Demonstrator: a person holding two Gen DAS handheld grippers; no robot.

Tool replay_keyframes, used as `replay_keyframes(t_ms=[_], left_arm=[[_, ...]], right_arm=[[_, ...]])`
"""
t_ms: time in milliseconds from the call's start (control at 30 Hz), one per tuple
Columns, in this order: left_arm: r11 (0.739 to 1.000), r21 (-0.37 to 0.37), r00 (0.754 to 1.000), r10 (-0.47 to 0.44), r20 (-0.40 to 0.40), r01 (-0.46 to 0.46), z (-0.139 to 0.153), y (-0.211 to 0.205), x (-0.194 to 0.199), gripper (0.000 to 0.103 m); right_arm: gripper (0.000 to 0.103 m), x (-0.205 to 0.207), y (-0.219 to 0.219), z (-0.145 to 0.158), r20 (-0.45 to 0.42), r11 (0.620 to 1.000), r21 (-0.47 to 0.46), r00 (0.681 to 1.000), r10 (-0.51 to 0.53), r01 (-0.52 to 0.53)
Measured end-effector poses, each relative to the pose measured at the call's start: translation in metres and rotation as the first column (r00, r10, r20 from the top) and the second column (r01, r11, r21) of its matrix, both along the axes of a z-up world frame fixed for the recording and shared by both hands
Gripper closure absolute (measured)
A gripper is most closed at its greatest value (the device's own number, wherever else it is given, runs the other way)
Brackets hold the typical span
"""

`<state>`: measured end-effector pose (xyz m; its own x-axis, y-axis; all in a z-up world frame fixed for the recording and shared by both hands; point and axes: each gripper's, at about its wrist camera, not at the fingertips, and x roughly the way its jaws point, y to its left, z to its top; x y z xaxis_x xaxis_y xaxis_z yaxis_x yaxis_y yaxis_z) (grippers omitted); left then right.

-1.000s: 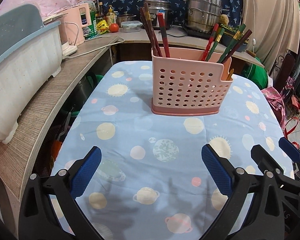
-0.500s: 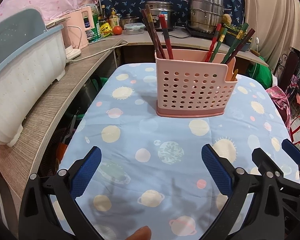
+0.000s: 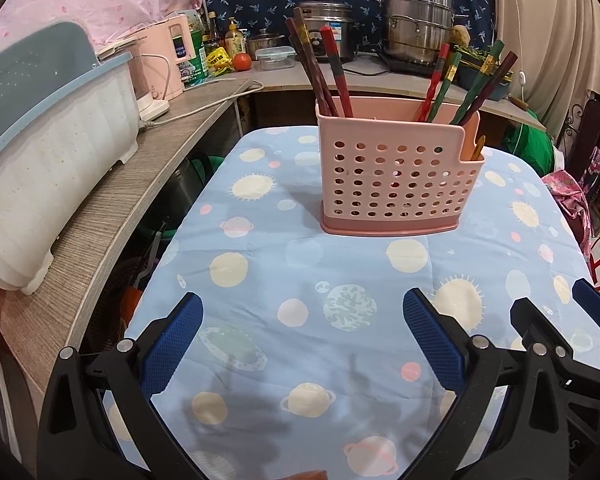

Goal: Organize utensils

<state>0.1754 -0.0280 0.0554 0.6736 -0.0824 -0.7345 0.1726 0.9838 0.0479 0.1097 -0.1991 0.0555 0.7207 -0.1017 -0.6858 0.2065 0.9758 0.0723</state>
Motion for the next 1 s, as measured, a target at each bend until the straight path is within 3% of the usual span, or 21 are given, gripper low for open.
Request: replay_keyframes(t_ms=[1000], left_arm=[[1.0,0.017,1.0,0.027,-0.015,-0.026,-0.004,-0.004,0.017,0.008]], right_arm=[[0.017,0.015,-0.001,-0.001,-0.011,1.0,-0.003,1.0,-0.005,0.005]])
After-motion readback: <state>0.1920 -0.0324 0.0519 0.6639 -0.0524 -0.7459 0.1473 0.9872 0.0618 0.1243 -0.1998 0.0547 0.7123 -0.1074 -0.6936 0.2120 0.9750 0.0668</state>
